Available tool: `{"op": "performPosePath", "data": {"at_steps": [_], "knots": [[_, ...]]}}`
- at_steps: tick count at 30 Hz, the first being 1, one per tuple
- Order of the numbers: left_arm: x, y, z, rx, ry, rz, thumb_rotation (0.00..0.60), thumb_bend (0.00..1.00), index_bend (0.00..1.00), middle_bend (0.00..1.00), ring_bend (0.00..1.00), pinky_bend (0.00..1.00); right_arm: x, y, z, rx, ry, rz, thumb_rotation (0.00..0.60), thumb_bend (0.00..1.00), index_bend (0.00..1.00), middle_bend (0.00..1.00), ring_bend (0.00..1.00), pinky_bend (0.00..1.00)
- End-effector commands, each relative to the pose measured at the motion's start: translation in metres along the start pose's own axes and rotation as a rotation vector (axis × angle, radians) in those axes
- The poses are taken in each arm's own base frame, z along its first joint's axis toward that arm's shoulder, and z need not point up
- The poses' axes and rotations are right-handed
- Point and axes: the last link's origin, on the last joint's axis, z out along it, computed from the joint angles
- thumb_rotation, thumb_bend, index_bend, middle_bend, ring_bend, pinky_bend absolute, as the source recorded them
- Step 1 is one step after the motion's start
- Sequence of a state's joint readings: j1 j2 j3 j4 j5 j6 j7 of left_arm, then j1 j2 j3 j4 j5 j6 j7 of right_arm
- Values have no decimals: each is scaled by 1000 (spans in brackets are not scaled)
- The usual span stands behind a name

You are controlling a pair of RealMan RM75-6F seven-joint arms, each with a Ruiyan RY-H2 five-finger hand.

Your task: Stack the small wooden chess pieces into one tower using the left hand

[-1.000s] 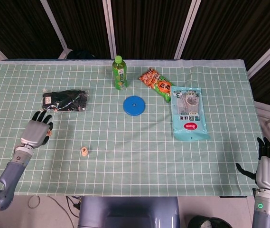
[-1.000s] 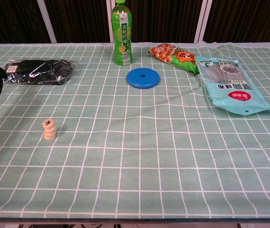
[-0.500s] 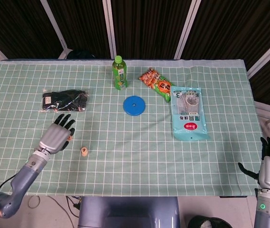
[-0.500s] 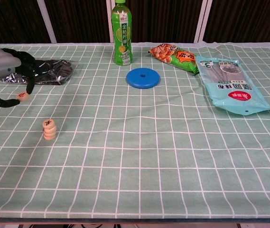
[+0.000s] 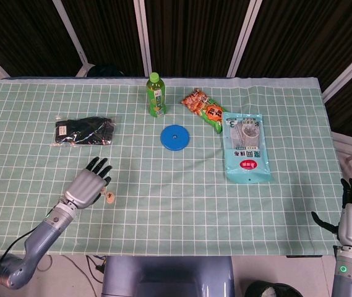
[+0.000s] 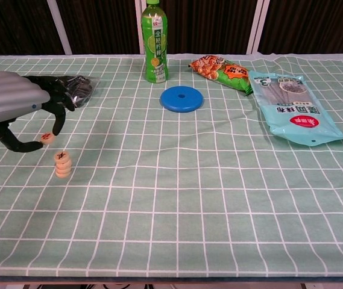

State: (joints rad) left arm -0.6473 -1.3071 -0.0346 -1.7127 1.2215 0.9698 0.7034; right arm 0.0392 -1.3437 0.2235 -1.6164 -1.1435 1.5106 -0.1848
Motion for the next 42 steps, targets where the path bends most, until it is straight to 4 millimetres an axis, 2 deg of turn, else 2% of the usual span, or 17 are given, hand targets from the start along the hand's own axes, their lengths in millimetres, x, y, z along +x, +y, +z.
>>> {"op": "performPosePath", "data": {"at_steps": [1, 13, 42], "knots": [[-1, 4, 0, -13, -2, 8, 600, 342, 513, 168, 0, 97, 0, 0, 0, -1, 1, 0, 600, 247, 64, 1, 21, 0], [-4, 13, 4, -30, -2, 20, 600, 342, 513, 168, 0, 96, 1, 1, 1, -5, 3, 5, 600, 247, 64, 1, 21, 0], [-10, 17, 7, -37, -2, 43, 600, 342, 498, 168, 0, 97, 3, 1, 2, -8, 6, 10, 600, 248, 65, 1, 21, 0]]}}
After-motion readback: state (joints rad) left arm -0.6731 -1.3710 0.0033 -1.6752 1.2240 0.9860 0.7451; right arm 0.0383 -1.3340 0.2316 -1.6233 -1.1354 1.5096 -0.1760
